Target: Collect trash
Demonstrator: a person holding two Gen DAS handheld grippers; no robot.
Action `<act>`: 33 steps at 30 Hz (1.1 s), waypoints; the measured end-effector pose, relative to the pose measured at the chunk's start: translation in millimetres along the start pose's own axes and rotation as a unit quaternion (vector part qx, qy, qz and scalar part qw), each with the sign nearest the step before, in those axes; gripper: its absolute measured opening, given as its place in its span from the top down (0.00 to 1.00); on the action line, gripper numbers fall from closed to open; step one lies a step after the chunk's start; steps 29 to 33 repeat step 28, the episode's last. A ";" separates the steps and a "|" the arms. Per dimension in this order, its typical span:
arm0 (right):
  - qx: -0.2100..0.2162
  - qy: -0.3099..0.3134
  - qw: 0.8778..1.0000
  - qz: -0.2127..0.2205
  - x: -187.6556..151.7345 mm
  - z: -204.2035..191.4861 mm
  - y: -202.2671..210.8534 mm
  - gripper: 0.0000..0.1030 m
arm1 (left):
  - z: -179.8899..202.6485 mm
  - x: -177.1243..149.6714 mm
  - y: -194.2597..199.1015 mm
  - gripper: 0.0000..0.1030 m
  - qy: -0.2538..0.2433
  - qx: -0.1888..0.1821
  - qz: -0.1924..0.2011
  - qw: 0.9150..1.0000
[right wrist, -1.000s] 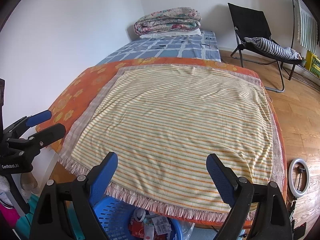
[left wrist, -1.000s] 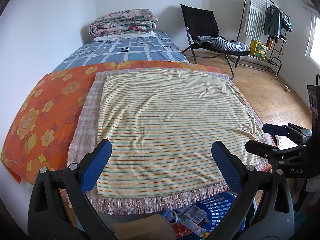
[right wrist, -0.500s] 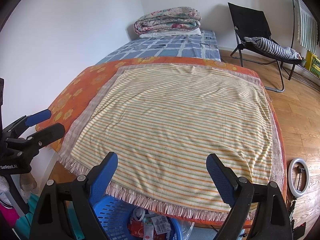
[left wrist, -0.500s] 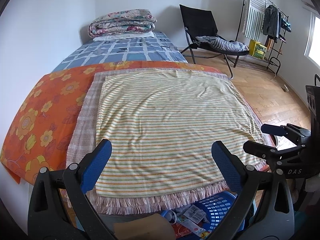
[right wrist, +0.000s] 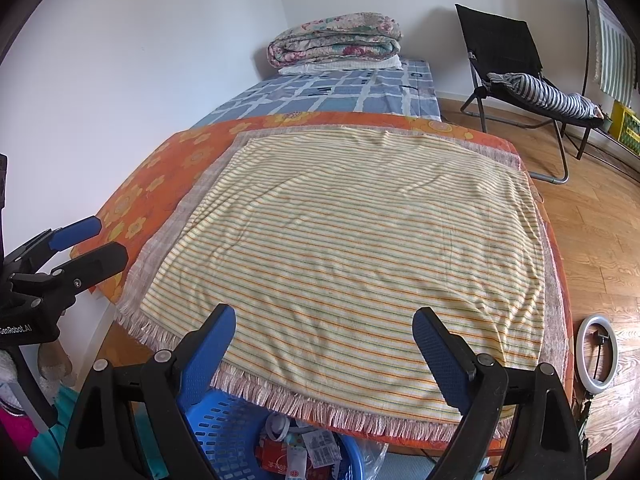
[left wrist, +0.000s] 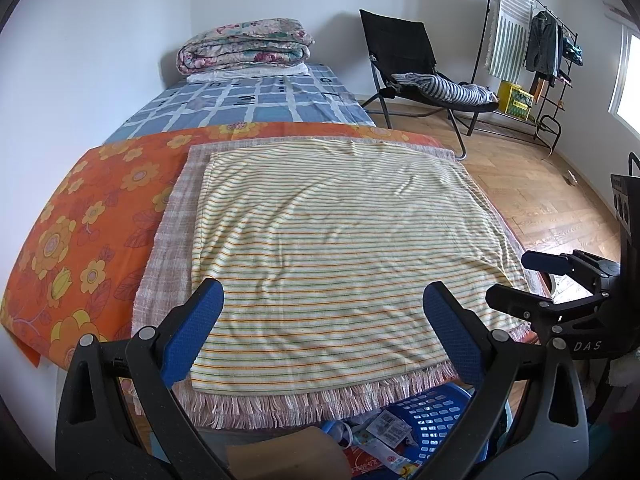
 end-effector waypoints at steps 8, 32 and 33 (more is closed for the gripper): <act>0.000 0.000 1.000 -0.001 -1.3 0.8 0.6 0.11 | -1.2 -0.5 -0.1 0.01 -0.001 0.000 0.000 1.000; -0.001 0.005 1.000 -0.010 -5.0 1.3 -3.2 0.11 | 7.7 -2.1 1.3 0.01 -0.010 0.012 0.009 1.000; -0.001 0.005 1.000 -0.010 -5.0 1.3 -3.2 0.11 | 7.7 -2.1 1.3 0.01 -0.010 0.012 0.009 1.000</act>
Point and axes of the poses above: each gripper's, at about its wrist camera, not at the fingertips, and y roughly against the way its jaws point, z to its right, x to its top, the point moved 2 cm from there along -y, roughly the way its jaws point, and after that the axes turned 1 degree about -z, right-handed, at the moved point
